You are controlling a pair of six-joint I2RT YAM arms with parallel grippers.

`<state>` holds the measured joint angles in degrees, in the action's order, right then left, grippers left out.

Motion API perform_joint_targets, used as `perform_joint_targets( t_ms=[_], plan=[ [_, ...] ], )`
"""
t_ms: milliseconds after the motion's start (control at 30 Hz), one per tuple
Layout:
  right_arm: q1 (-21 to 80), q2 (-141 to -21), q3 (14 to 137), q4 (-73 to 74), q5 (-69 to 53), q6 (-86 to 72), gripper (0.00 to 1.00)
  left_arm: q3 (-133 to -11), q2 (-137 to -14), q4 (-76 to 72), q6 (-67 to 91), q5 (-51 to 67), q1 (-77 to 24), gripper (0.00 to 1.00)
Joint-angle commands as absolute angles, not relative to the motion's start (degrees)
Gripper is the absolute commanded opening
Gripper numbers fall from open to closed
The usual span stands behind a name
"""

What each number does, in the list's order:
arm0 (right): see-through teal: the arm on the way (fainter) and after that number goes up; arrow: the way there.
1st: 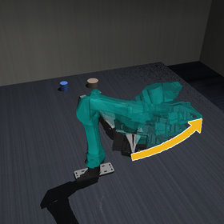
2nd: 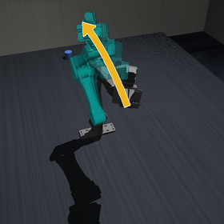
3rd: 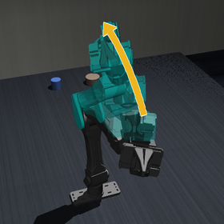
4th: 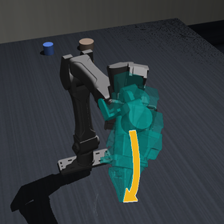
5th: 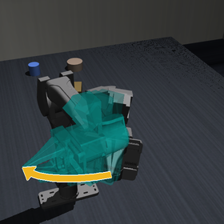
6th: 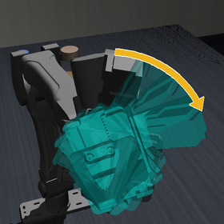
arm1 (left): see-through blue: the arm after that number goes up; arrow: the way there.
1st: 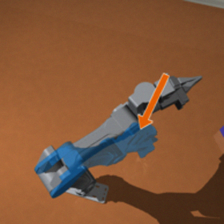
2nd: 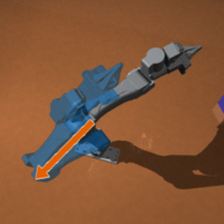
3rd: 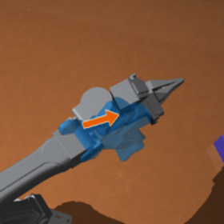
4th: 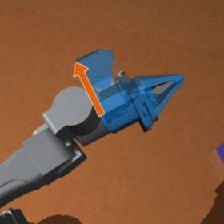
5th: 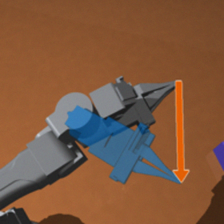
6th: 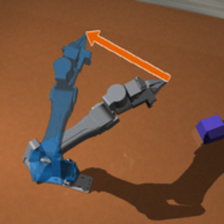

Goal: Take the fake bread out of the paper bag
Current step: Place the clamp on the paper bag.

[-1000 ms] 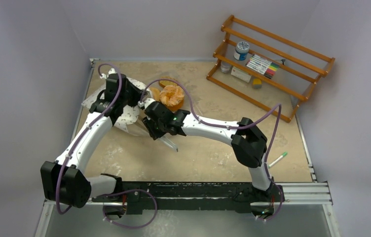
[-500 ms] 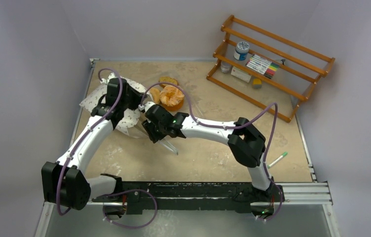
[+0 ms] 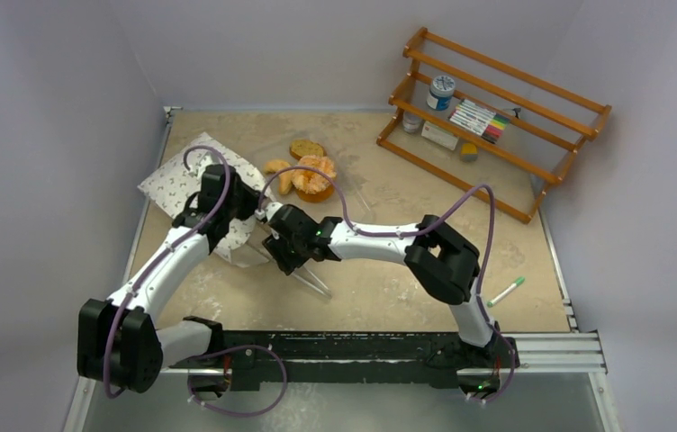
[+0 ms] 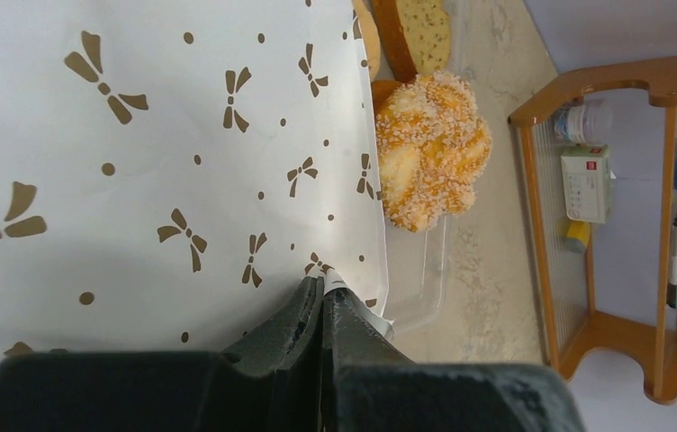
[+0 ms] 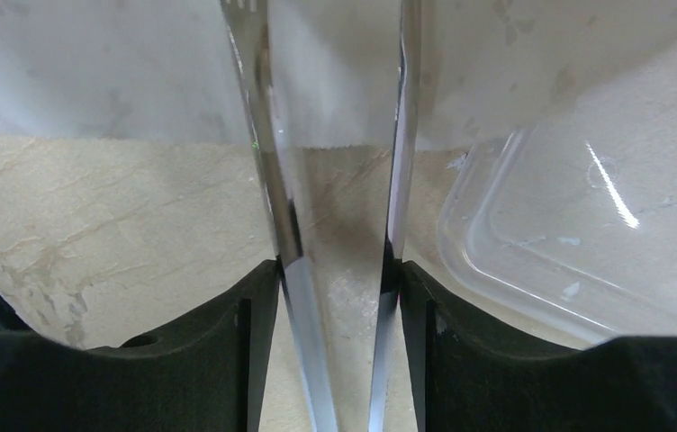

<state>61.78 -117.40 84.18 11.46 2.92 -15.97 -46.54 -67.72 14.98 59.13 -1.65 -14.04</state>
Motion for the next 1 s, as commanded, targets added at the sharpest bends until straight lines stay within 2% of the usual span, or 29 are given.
perform_joint_targets(
  t_ms=[0,333,467,633,700,967],
  plan=[
    [59.56,-116.95,84.42,3.80,3.76,-18.40,0.54,-42.52,-64.30,16.67,58.06,0.06,-16.23,0.00],
    [59.54,-114.07,82.95,3.52,3.00,-17.87,0.59,-38.00,-62.51,13.04,59.93,-1.11,-16.37,0.00],
    [59.55,-111.73,82.95,4.78,3.44,-17.58,0.60,-39.20,-62.66,12.62,59.82,-1.17,-16.43,0.08],
    [59.45,-107.69,81.19,5.43,4.66,-18.12,0.60,-40.24,-62.62,12.61,59.77,-1.03,-16.42,0.28],
    [59.48,-106.02,79.95,5.35,5.27,-18.53,0.59,-40.54,-62.46,12.88,59.69,-1.06,-16.44,0.32],
    [59.41,-106.40,78.61,4.91,5.78,-18.69,0.55,-43.09,-60.94,14.88,59.36,-2.55,-16.44,0.37]
  ],
)
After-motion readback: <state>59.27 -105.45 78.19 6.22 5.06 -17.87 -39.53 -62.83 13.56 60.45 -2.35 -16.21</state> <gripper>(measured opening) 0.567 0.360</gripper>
